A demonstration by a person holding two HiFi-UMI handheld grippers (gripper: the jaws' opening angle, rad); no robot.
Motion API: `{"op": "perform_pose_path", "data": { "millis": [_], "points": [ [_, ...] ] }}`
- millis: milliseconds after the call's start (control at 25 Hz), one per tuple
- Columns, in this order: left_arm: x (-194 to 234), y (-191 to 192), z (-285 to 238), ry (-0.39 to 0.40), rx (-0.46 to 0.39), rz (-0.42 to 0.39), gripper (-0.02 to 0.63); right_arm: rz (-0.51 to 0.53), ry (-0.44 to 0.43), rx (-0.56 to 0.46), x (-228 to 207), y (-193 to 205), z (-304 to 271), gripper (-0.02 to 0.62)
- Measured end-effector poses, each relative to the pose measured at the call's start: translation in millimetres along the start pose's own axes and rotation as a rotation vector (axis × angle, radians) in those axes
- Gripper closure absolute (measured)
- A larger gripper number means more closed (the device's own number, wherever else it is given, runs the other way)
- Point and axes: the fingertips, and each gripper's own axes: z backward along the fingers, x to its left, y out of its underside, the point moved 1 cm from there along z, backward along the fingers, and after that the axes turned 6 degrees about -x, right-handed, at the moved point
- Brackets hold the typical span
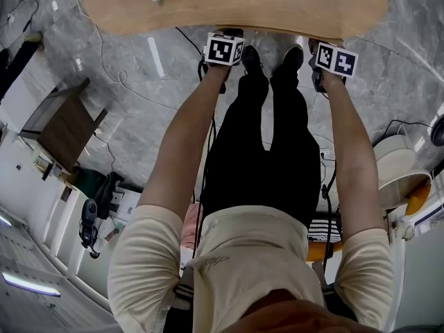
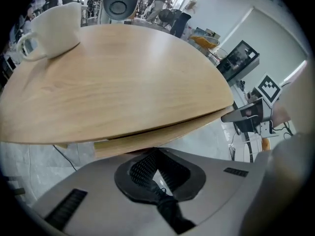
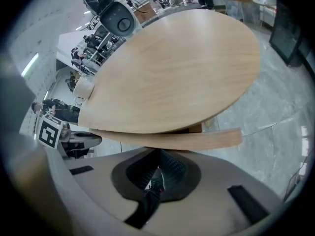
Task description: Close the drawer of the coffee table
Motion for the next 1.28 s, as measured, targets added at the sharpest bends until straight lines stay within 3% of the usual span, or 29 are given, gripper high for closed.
{"op": "perform_pose_path", "data": {
  "millis": [280,640,800,960,1040,1280],
  "points": [
    [4.4,-12.6,0.8,0.013,0.025,-0.039,0.601,-0.005,0.002,-0.004,2.0,-12.9,-0.8,0.6],
    [-7.1,-18.0,3.3,0.044,-0.029,0.009,0.601,-0.022,-0.051,-0.069,8.1,-13.6,7.9,0.6],
    [-20.0,-5.2,12.1,0.056,-0.012,-0.025,0.601,0.001,-0.052,-0.093,17.5,-0.1,18.7,0.6],
    [-33.6,16.2,23.4,0.074,0.021,-0.055,0.601,0.192,0.016,-0.19,23.0,5.1,41.7,0.6],
    [-37.1,28.3,29.4,0.069,0.035,-0.057,0.601,0.238,0.007,-0.214,31.2,10.0,51.3,0.6],
    [-69.1,52.9,52.8,0.063,0.054,-0.035,0.601,0.153,-0.015,-0.256,32.6,23.8,87.5,0.6]
  ]
}}
